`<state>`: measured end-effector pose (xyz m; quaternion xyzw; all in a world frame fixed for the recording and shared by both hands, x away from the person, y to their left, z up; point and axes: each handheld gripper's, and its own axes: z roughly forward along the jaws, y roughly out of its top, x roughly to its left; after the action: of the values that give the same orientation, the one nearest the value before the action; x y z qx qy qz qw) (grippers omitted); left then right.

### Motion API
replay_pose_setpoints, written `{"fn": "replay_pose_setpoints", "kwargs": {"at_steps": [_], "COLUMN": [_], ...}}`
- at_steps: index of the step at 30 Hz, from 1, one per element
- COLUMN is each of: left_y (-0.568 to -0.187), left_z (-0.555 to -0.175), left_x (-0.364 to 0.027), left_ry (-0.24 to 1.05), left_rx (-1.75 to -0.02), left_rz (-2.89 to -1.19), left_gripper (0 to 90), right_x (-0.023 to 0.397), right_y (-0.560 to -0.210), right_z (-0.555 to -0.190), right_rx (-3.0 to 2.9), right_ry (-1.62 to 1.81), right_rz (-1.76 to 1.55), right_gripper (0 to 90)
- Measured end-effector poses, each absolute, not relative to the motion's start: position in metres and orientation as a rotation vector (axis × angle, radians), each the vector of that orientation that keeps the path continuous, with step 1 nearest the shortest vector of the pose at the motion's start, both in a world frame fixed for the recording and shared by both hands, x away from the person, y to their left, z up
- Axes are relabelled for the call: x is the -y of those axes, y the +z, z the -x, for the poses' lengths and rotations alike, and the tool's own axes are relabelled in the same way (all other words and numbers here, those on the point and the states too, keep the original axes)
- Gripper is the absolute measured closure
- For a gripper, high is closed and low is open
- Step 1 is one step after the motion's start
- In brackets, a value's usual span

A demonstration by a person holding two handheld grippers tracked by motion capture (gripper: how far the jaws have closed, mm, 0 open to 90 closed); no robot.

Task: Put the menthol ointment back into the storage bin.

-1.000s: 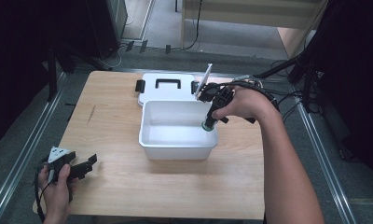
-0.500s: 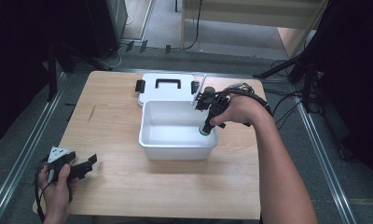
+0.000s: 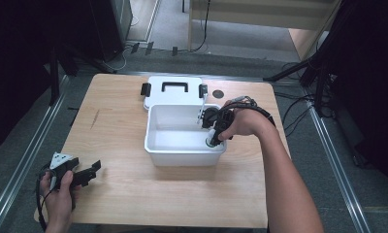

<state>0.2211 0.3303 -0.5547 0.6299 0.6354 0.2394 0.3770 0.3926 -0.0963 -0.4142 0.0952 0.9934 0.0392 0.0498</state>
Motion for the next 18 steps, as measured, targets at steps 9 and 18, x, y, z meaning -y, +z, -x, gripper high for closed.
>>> {"fn": "replay_pose_setpoints", "kwargs": {"at_steps": [9,18], "left_y": [-0.555,-0.555], "left_z": [-0.221,-0.221], "left_x": [-0.330,-0.330], "left_ry": [0.608,0.609], "left_rx": [-1.625,-1.625], "left_rz": [-1.619,-1.621], "left_gripper": [14.4,14.4], "right_x": [0.095,0.091], "right_y": [-0.436,-0.439], "right_z": [-0.394,-0.394], "right_rx": [-2.991,-2.992], "right_ry": [0.111,0.033], "right_rz": [-0.129,-0.138], "right_gripper": [51.6,51.6]}}
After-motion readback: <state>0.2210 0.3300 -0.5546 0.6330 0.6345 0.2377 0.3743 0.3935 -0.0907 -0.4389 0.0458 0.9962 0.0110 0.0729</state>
